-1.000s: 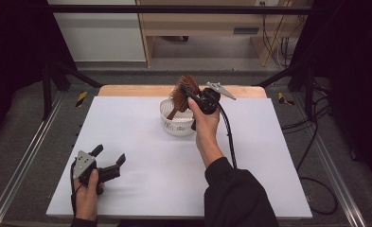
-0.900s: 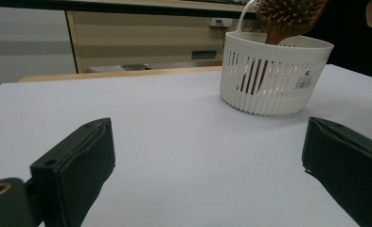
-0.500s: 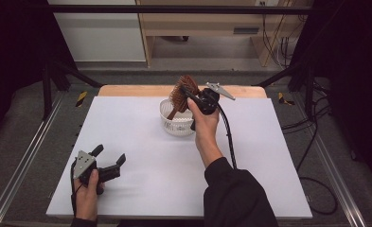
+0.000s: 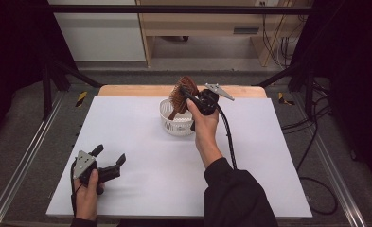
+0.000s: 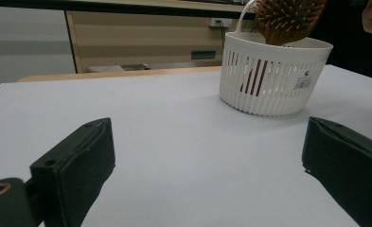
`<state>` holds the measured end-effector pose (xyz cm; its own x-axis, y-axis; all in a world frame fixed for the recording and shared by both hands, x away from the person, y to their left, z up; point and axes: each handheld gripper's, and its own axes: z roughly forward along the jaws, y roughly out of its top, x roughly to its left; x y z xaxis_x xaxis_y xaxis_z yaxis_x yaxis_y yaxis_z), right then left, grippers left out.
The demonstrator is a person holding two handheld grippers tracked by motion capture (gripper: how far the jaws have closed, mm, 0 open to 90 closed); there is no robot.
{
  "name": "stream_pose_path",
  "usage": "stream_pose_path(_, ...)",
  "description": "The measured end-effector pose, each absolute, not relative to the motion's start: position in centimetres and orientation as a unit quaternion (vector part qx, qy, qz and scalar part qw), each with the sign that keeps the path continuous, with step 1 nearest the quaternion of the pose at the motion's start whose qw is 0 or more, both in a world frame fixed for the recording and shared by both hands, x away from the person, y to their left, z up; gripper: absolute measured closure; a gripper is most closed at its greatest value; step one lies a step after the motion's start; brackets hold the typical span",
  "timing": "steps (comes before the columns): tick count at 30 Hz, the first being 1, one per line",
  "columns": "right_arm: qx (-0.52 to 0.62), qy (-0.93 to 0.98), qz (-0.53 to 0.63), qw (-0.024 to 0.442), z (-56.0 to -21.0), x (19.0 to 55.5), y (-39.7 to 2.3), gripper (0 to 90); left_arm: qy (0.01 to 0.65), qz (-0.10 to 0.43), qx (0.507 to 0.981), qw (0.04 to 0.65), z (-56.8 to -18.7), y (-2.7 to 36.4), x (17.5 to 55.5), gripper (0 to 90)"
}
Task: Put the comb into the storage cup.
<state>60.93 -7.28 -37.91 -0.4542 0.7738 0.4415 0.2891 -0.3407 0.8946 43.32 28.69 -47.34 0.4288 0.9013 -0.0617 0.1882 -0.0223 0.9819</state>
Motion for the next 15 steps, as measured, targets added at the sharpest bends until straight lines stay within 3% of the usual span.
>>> stream_pose_path(15,0.498,0.54,0.655,0.179,-38.31,61.0,-8.0,49.4,0.426,0.321,0.64,0.553,-47.35,28.61,43.33,3.6)
